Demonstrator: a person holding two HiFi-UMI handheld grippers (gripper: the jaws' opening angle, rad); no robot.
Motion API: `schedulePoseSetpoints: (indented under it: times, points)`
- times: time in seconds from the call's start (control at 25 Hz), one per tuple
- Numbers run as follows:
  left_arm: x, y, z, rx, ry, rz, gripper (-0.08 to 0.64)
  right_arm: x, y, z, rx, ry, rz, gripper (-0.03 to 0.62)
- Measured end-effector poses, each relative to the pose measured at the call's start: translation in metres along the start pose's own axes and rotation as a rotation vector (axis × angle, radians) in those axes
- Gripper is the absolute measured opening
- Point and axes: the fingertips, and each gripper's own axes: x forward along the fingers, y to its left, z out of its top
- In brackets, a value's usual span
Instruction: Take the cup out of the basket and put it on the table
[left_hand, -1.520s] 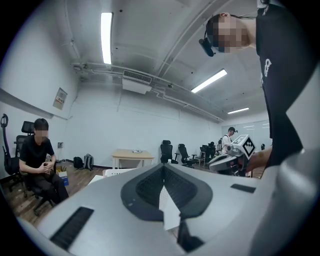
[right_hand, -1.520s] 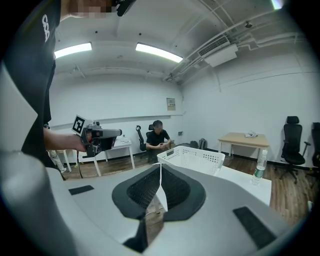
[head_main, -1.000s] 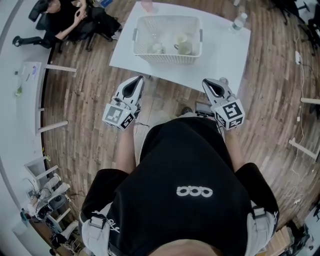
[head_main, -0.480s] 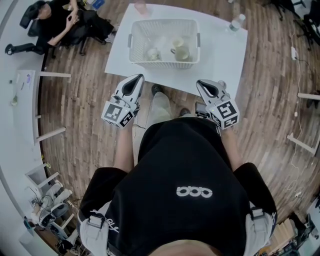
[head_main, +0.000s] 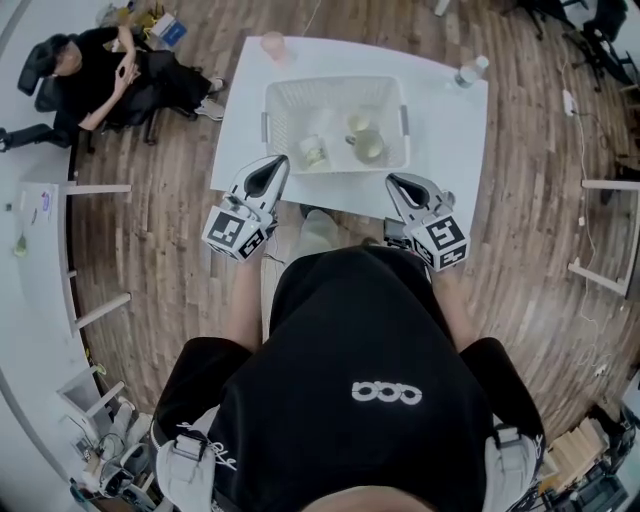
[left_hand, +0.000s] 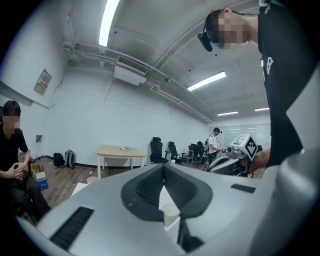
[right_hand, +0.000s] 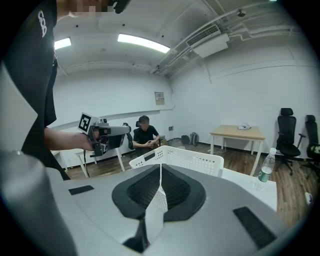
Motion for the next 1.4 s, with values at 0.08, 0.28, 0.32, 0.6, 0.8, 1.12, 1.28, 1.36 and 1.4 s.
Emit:
schedulePoseSetpoints:
  times: [0.08, 0.28, 0.32, 0.6, 0.8, 1.12, 1.28, 1.36, 1.4]
  points:
    - [0.006, 0.015, 0.004, -0.003, -0.009, -0.014, 0.008, 0.013, -0.002, 0.005, 0.01, 0.005, -0.016, 0.026]
    - [0.01, 0.05, 0.004, -0.029, -0.012, -0.065, 0.008, 0.045, 0.005, 0.017, 0.027, 0.028, -0.052, 0.026]
    - [0.01, 0.057, 0.004, -0.034, -0.01, -0.075, 0.009, 0.052, 0.006, 0.019, 0.03, 0.031, -0.06, 0.026]
    - [0.016, 0.085, 0.003, -0.054, -0.013, -0.182, 0.008, 0.083, 0.018, 0.029, 0.053, 0.055, -0.128, 0.026]
    - [0.023, 0.089, -0.001, -0.058, 0.001, -0.261, 0.008, 0.091, 0.02, 0.03, 0.07, 0.068, -0.173, 0.026]
    - [0.044, 0.083, -0.002, -0.058, 0.01, -0.289, 0.009, 0.078, -0.004, 0.032, 0.074, 0.072, -0.203, 0.026]
    - [0.059, 0.079, -0.005, -0.049, 0.018, -0.272, 0.008, 0.07, -0.024, 0.03, 0.078, 0.063, -0.198, 0.026]
    - [0.068, 0.076, -0.005, -0.041, 0.021, -0.257, 0.008, 0.067, -0.035, 0.03, 0.076, 0.057, -0.188, 0.026]
    - [0.073, 0.073, -0.005, -0.038, 0.023, -0.249, 0.008, 0.064, -0.04, 0.03, 0.075, 0.052, -0.183, 0.026]
